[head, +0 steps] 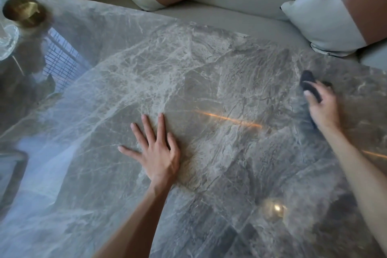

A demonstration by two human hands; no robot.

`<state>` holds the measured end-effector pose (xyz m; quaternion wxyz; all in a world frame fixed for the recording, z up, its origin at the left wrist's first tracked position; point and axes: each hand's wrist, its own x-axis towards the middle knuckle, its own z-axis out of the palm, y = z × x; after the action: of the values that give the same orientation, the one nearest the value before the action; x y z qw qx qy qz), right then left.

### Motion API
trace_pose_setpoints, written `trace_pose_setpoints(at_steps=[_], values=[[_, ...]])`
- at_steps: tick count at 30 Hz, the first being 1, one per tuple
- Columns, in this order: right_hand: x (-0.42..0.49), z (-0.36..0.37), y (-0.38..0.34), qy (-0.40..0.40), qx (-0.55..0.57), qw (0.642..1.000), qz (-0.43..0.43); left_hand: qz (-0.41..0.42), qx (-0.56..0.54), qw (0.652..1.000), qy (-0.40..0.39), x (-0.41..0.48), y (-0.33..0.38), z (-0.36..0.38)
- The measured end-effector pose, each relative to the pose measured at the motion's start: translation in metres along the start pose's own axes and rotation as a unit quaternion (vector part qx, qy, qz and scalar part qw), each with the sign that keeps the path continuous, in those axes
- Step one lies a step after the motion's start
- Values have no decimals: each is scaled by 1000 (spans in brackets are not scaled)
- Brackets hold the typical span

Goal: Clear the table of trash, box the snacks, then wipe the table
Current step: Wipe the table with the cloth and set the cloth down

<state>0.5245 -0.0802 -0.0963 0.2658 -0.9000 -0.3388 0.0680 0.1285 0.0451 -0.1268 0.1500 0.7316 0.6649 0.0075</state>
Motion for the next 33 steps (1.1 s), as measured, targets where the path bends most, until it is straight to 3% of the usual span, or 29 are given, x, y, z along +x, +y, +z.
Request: trace_pose_setpoints(at_steps=[3,6,8,12,14,17,20,23,26,29,31,33], values=[[-18,26,-15,1,-78,996,-44,-1,-1,1000,-4,-1,0,0],[-81,35,-55,-39,-101,982,-153,3,-11,1000,-3,-1,2,-2],[-154,49,-89,-128,-67,959,-244,1,-16,1000,-7,-1,2,-4],[-310,65,-130,-314,81,866,-380,2,-23,1000,-14,-3,2,-7],[-340,56,-121,-371,102,850,-360,1,-21,1000,-14,-2,3,-7],[-348,36,-104,-439,192,847,-232,-1,-16,1000,-9,-2,3,-4],[-302,10,-112,-387,273,877,-79,3,-4,1000,-8,-2,4,-5],[-214,-5,-97,-233,300,925,-4,4,-4,1000,-8,-2,4,-6],[-104,-7,-76,-66,212,975,-12,6,2,1000,-3,-1,4,-5],[-33,19,-52,-48,45,992,-103,2,4,1000,-3,-2,4,-6],[-29,43,-48,-51,-67,990,-113,0,8,1000,-1,-3,3,-5],[-57,57,-56,-51,-75,985,-145,0,12,1000,-2,-4,3,-5]])
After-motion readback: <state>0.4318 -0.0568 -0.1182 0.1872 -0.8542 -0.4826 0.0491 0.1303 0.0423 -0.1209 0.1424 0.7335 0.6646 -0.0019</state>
